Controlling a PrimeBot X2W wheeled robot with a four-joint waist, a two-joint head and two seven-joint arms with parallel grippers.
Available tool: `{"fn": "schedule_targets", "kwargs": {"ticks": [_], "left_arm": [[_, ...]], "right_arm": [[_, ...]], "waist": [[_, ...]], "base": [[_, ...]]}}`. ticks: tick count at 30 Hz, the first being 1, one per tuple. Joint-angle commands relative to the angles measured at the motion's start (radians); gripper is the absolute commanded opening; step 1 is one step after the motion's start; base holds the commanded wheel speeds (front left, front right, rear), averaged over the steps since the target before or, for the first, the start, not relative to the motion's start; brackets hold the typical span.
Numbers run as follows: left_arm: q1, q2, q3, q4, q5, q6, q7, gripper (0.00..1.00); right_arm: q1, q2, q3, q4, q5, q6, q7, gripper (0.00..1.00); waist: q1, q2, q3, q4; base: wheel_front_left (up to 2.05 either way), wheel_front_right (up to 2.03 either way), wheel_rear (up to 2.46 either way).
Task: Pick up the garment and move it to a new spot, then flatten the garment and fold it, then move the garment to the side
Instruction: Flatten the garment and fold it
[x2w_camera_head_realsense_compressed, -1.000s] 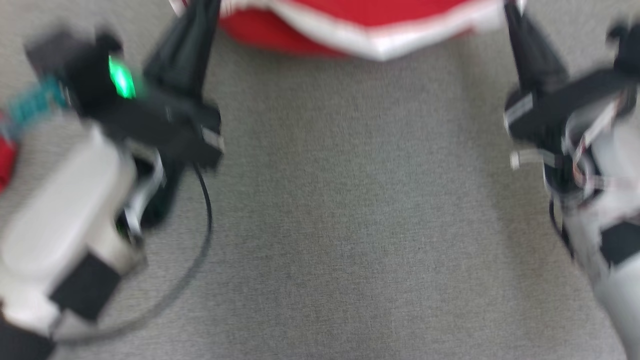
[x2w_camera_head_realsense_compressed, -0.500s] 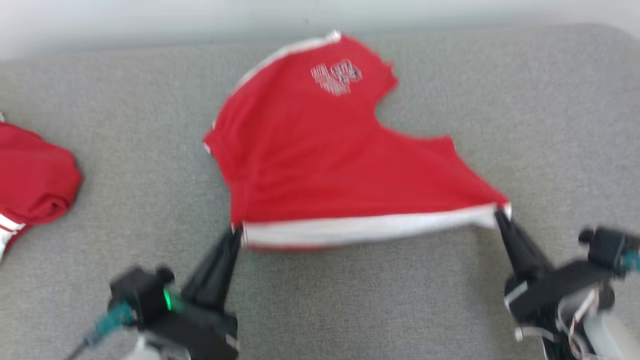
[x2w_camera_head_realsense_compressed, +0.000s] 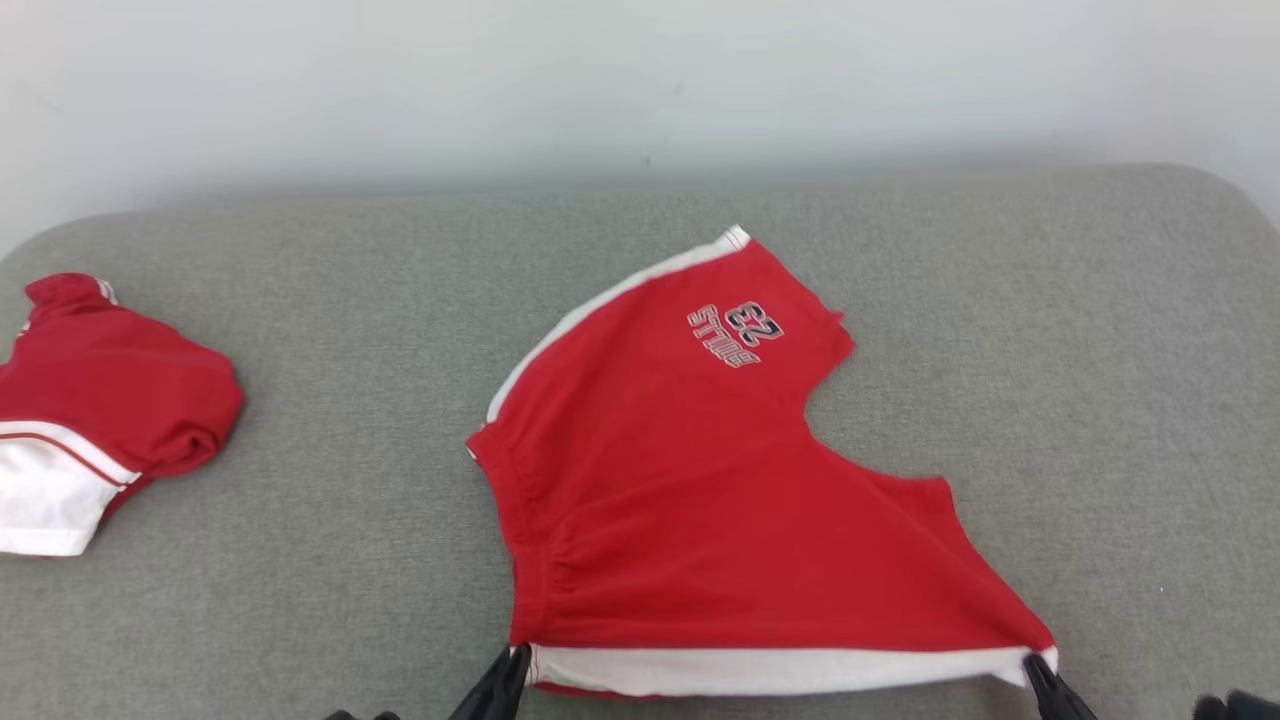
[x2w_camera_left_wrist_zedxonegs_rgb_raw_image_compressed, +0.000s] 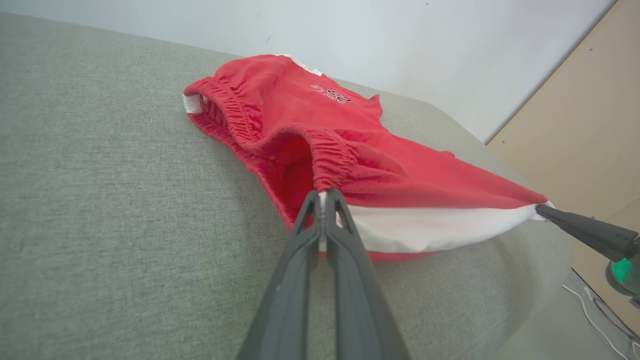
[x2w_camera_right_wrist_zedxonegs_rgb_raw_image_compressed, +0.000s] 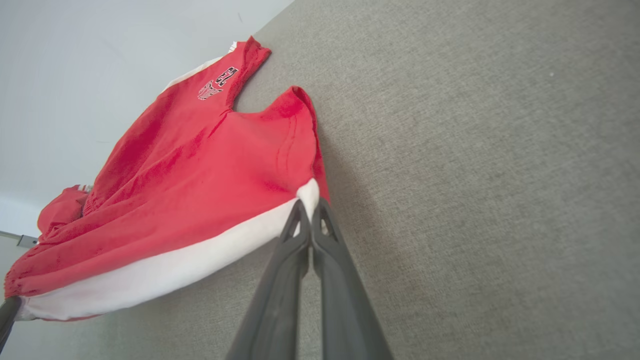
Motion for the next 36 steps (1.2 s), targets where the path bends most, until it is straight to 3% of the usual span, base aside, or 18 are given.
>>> {"fn": "schedule_targets", "kwargs": {"ticks": [1, 9, 18, 25, 36], "left_arm": [[0.020, -0.007, 0.005, 0.007, 0.010, -0.005, -0.003, 0.00], [0.023, -0.042, 0.030, 0.010, 0.042, -0.025, -0.003, 0.00], [-0.050, -0.087, 0.031, -0.036, 0.031, -0.043, -0.003, 0.00], [-0.136, -0.116, 0.017, -0.026, 0.009, -0.048, 0.003, 0.00], [-0.315, -0.175, 0.071, 0.080, -0.037, -0.055, -0.002, 0.00]], "right_arm": [[0.033, 0.020, -0.032, -0.018, -0.005, -0.002, 0.011, 0.00], [0.031, 0.074, -0.098, -0.104, -0.051, -0.002, 0.055, 0.00], [-0.137, 0.041, -0.147, -0.127, -0.052, -0.002, 0.115, 0.00], [-0.320, 0.013, -0.164, -0.054, -0.063, -0.002, 0.158, 0.00], [-0.705, -0.042, -0.109, 0.223, -0.130, -0.002, 0.154, 0.00]], "waist": [[0.0002, 0.0002, -0.018, 0.020], [0.0002, 0.0002, 0.001, 0.034], [0.0002, 0.0002, 0.024, 0.084], [0.0002, 0.0002, 0.065, 0.127], [0.0002, 0.0002, 0.160, 0.191]], "base": [[0.00, 0.00, 0.00], [0.00, 0.00, 0.00], [0.00, 0.00, 0.00], [0.00, 0.00, 0.00], [0.00, 0.00, 0.00]]}}
